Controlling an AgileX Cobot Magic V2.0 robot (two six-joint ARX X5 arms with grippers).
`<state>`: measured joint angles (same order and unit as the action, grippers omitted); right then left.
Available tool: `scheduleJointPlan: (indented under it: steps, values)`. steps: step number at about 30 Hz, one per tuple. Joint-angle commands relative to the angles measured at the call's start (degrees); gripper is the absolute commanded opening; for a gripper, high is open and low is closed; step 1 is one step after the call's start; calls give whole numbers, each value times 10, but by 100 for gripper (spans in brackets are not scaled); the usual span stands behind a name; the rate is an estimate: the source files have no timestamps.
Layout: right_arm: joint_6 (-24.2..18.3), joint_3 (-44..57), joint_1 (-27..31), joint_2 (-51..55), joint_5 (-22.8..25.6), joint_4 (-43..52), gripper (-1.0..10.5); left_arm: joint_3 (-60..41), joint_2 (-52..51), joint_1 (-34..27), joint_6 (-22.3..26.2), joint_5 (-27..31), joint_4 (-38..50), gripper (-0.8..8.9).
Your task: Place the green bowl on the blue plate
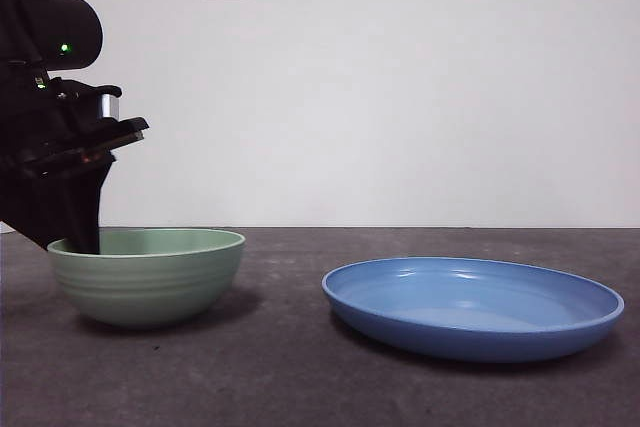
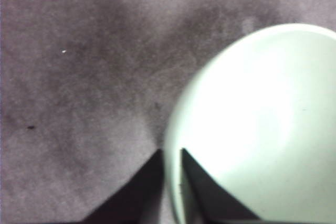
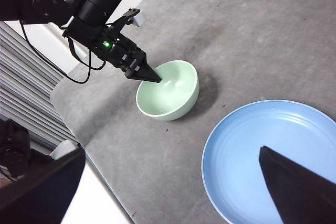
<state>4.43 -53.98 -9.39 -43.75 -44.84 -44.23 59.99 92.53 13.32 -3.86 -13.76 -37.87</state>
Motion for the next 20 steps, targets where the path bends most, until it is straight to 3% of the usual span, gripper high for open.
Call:
scheduleJointPlan:
  steps: [1,11,20]
  values:
    - [-1,-12,-2,-3,-2,4,621,14,13,2,-3,0,2,15]
    - [7,-12,-2,-3,-2,4,621,45,12,8,-36,22,-36,15]
    - [9,-12,-2,-3,-2,5,621,193,36,70,-48,49,-154,15]
